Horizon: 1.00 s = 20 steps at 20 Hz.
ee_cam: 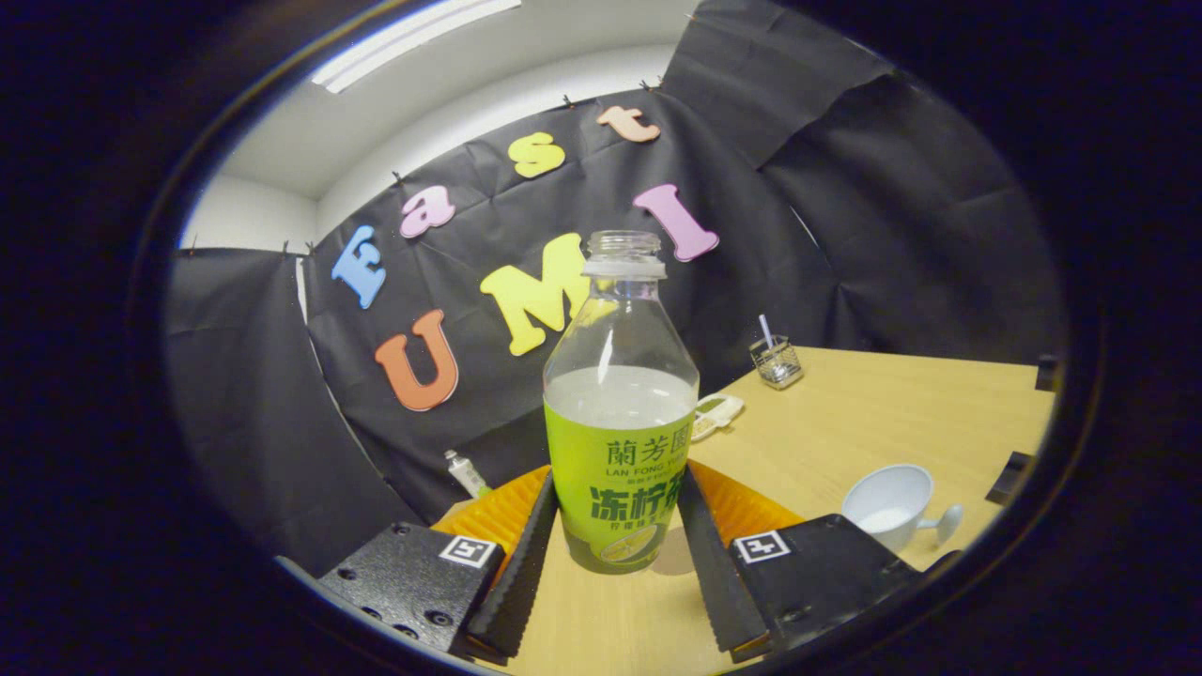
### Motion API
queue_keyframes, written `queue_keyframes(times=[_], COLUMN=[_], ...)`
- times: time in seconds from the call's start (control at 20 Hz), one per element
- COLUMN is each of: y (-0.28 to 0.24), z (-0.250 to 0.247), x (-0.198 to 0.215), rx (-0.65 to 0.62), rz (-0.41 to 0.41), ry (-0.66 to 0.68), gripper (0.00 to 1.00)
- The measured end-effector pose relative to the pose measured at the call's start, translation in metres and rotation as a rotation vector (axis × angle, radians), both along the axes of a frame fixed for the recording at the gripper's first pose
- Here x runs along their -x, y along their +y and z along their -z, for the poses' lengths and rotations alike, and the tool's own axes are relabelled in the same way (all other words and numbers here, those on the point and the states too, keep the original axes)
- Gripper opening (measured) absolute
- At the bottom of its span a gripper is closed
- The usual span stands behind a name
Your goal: Take the bottle from table, then pour the juice into the cup, finally place the bottle on the coaster
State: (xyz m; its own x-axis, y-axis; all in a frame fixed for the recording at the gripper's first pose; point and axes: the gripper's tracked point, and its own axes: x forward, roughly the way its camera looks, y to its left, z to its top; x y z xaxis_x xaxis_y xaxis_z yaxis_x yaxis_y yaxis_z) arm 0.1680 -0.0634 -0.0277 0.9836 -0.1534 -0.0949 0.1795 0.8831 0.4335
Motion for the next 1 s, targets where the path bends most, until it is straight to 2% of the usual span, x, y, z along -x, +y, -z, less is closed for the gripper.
queue_keyframes(times=[0.35,1.0], y=[-0.007,-0.001], z=[0.010,0.049], x=[-0.040,-0.102], rx=[0.208,0.304], rz=[0.026,0.010], ry=[0.038,0.147], gripper=[0.77,0.78])
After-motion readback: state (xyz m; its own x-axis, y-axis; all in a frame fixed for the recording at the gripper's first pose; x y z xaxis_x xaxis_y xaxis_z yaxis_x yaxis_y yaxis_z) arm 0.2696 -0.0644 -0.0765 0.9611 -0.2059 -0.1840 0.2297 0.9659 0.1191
